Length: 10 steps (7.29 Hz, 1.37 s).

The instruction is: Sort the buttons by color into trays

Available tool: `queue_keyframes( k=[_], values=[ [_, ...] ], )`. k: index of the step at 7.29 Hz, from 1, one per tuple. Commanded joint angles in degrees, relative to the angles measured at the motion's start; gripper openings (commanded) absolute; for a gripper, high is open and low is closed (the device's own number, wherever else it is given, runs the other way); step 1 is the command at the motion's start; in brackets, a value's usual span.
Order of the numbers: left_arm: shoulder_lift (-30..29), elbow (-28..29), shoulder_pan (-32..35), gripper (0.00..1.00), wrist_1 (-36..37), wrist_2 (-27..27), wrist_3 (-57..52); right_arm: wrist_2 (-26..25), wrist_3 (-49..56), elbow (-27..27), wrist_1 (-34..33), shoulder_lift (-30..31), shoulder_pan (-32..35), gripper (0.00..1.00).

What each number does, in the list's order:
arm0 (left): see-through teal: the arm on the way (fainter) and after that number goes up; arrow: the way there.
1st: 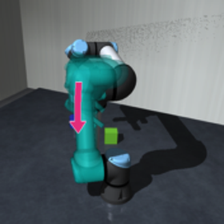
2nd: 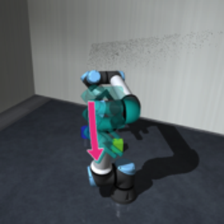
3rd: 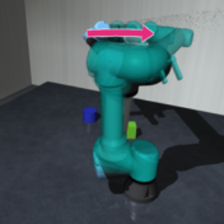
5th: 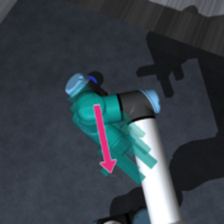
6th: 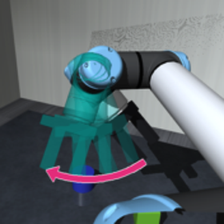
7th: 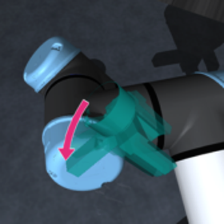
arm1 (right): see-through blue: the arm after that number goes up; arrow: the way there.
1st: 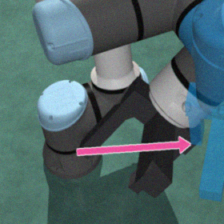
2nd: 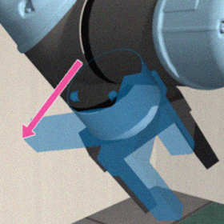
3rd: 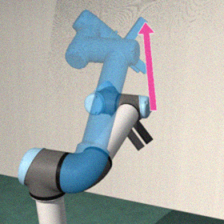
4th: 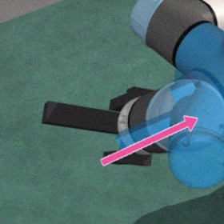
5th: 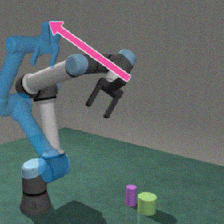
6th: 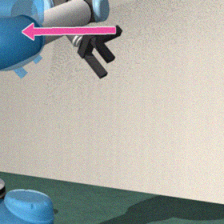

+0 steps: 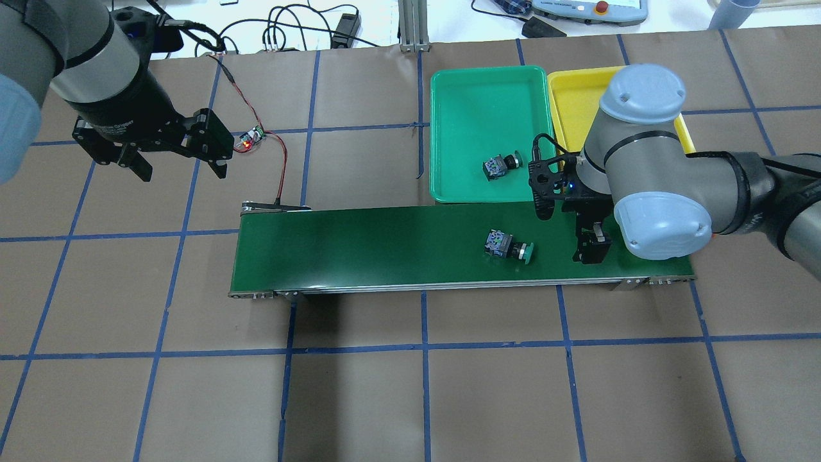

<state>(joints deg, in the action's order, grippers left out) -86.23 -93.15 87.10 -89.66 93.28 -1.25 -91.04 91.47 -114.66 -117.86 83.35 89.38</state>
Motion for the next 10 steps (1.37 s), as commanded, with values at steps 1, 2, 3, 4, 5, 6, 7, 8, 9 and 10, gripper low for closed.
queue_keyframes(
  k=[1,2,3,4,5,6,7,8,9,10],
  values=[
    [-0.08,0.17,0.00,1.00,0.01,0.06,0.02,0.07,-2.07,-0.12,0.00,-0.21,0.09,1.00],
    [0.01,0.08,0.00,1.00,0.01,-0.02,-0.06,0.16,-2.87,-0.04,0.00,-0.21,0.09,1.00],
    [0.01,0.08,0.00,1.00,0.01,0.06,-0.06,0.16,-2.88,-0.12,0.09,-0.21,0.18,1.00],
    [-0.17,0.60,0.00,1.00,-0.08,0.06,-0.06,0.16,-2.88,-0.13,0.09,-0.21,0.18,1.00],
    [-0.08,0.43,0.00,1.00,-0.08,0.06,-0.06,0.16,-3.66,-0.13,0.09,-0.21,0.18,1.00],
    [-0.08,0.43,0.09,1.00,-0.08,0.06,0.02,0.16,-6.89,-0.04,-0.09,-0.47,0.09,1.00],
    [0.01,0.52,0.00,1.00,-0.08,-0.02,-0.06,0.24,-10.23,-0.04,-0.09,-0.65,0.09,1.00],
    [-0.08,0.52,0.00,1.00,-0.08,0.06,-0.06,0.16,-10.96,-0.04,0.09,-0.74,0.09,1.00],
    [0.09,0.43,0.00,1.00,-0.08,0.06,-0.06,-0.02,-13.66,-0.12,0.35,-0.74,0.09,1.00],
    [0.18,0.17,0.00,1.00,0.01,0.06,-0.06,-0.02,-16.39,-0.21,0.61,-0.91,0.09,1.00]
  ],
)
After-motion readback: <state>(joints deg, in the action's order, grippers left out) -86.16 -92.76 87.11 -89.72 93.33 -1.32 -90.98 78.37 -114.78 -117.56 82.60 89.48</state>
